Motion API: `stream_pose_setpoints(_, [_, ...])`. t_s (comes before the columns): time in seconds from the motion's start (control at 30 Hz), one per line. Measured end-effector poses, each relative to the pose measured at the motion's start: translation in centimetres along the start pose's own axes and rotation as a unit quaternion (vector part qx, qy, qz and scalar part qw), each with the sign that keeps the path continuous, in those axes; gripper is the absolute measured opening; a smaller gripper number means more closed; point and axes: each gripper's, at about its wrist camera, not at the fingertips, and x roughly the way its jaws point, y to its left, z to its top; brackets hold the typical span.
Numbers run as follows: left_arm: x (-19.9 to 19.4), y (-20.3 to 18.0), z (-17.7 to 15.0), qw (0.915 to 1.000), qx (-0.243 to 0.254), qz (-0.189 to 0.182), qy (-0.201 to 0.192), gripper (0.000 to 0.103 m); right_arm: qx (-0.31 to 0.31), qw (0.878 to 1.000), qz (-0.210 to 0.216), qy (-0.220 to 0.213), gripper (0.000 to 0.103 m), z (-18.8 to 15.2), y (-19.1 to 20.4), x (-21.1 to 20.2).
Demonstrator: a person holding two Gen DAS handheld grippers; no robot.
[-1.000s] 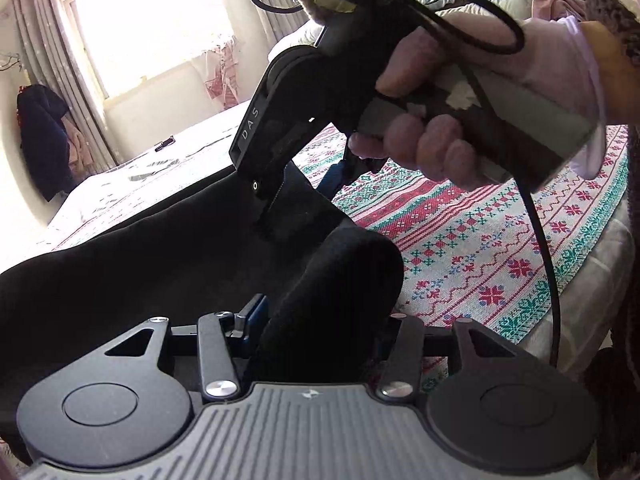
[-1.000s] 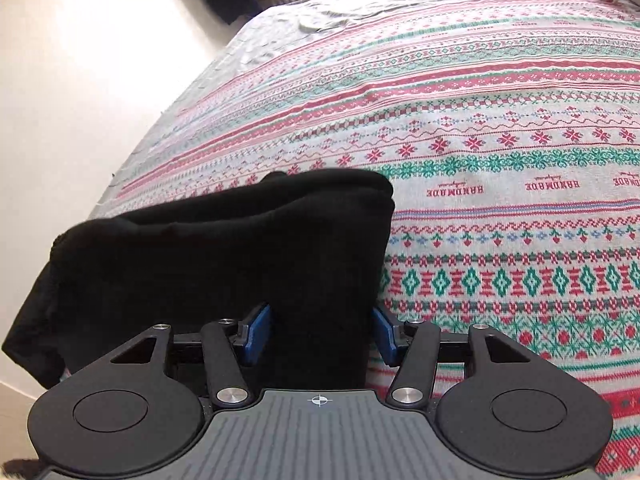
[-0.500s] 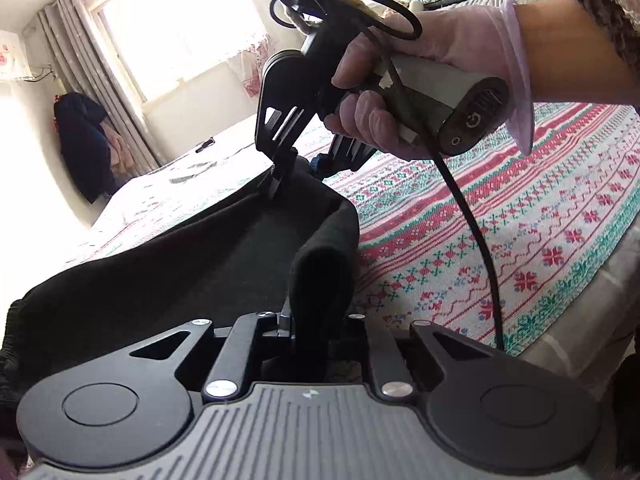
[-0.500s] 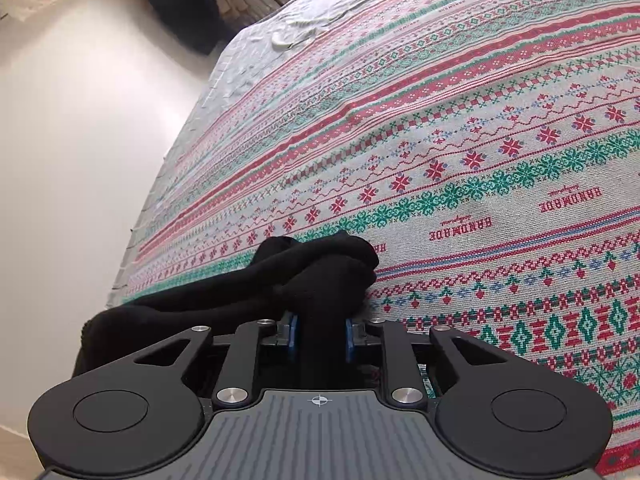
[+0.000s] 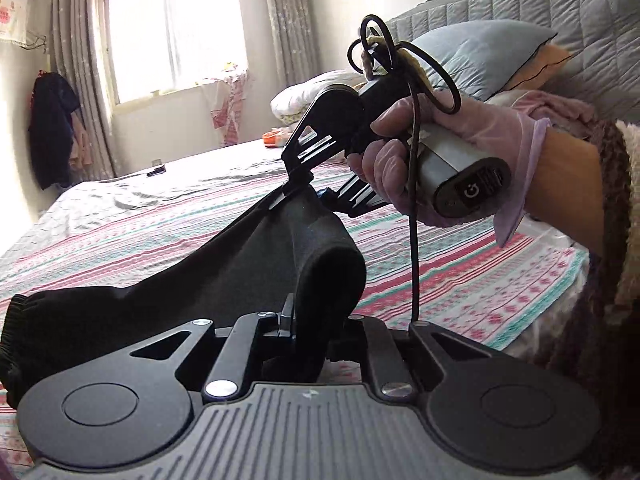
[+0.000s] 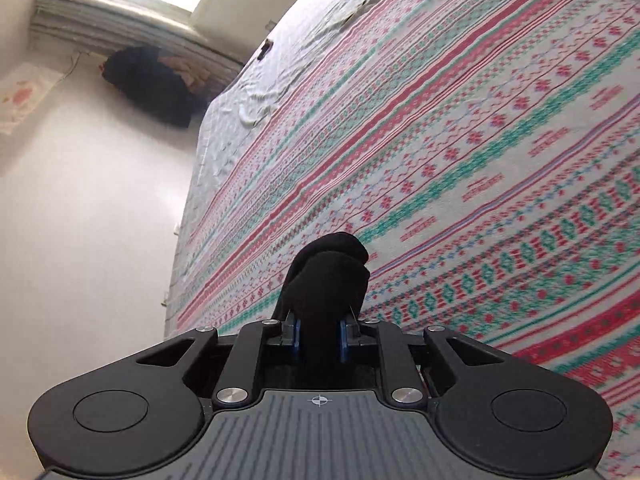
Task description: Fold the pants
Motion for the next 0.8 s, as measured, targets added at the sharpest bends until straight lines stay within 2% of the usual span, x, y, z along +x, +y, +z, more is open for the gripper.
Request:
stream_pose_setpoints(0.2, [-0.6, -3.9, 0.0, 0.9967, -0.020, -0.078, -0.013, 0.030, 0.029, 0.998, -0.026, -0.044, 0.017, 0.1, -5.2, -7.6])
stream_pose_setpoints(0.33, [-0.6, -3.9, -0.1, 0.9935, -0.040, -0.105, -0.014, 0.030, 0.051, 0.997, -0.026, -0.056, 0.017, -0.2, -7.8, -10.1])
stream_pose_setpoints(0.53, [-1.3, -1.1, 0.3, 0.9881, -0.101, -0.114, -0.017, 0.030, 0.044, 0.997, -0.005, -0.059, 0.017, -0.5, -7.2, -10.4])
stream_pose_setpoints(0.8, [-3.3, 4.8, 1.6, 0.9736, -0.208, -0.083, -0.044, 0.030, 0.012, 0.994, 0.091, -0.056, 0.017, -0.6, -1.6, -7.5])
